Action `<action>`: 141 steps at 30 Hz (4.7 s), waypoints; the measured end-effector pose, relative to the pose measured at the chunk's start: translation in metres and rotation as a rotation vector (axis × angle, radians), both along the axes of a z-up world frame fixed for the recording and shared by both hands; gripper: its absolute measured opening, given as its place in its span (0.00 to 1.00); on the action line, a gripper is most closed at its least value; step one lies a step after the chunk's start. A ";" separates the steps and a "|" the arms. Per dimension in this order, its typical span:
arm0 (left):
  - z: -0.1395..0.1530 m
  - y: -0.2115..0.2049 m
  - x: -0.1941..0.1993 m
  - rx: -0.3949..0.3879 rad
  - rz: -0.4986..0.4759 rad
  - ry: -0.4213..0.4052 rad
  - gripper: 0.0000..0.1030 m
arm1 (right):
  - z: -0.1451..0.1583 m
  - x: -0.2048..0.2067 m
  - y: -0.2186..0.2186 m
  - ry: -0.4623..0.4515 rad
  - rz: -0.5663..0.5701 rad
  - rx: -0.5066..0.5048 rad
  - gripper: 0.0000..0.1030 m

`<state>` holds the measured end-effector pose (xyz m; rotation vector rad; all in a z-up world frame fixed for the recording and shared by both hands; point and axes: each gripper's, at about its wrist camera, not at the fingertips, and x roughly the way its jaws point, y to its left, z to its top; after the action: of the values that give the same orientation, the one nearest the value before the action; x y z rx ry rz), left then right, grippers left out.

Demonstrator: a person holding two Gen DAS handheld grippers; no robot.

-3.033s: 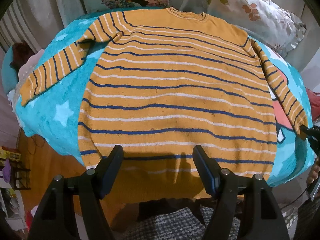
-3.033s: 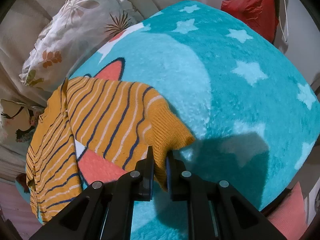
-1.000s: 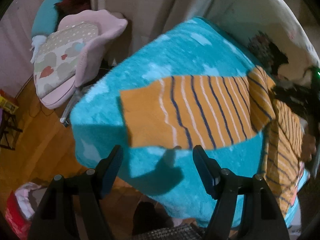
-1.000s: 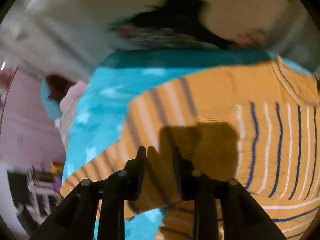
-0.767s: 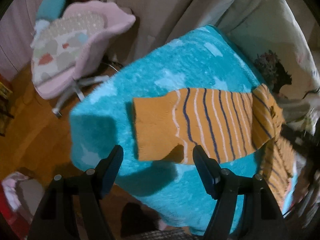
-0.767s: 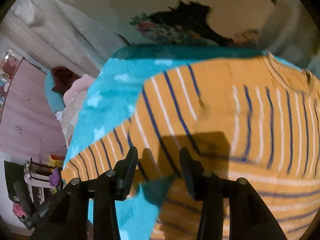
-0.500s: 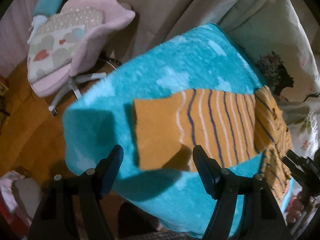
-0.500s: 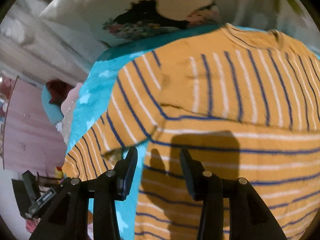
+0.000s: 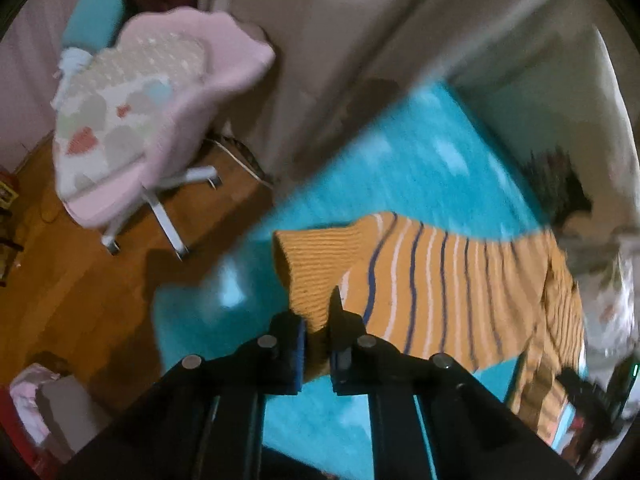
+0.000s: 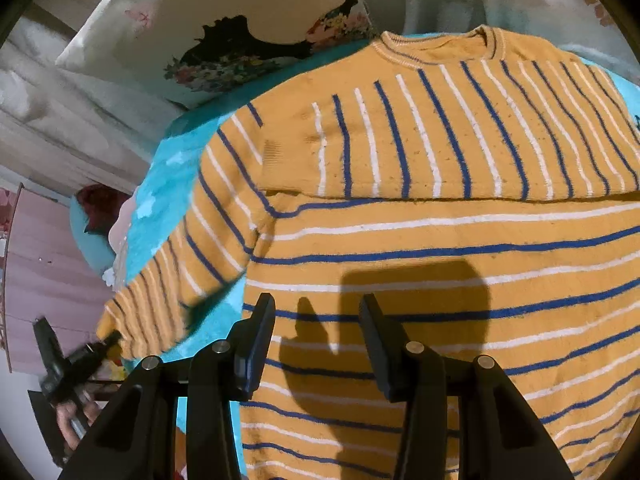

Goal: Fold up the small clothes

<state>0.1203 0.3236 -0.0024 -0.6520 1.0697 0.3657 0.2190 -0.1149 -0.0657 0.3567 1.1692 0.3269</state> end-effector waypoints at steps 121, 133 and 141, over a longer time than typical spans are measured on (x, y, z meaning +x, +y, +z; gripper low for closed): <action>-0.051 -0.362 -0.112 -0.245 -0.502 0.061 0.08 | -0.069 -0.235 -0.264 0.093 -0.337 0.354 0.09; -0.001 -0.332 -0.155 -0.226 -0.552 -0.045 0.06 | -0.043 -0.291 -0.264 0.040 -0.339 0.392 0.06; 0.002 -0.315 -0.187 -0.224 -0.533 -0.042 0.05 | -0.041 -0.328 -0.240 0.086 -0.268 0.397 0.06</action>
<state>-0.0668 0.0087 -0.0007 -0.5419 1.2065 -0.2310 -0.1090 -0.3548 -0.1064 0.8732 1.1213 0.3097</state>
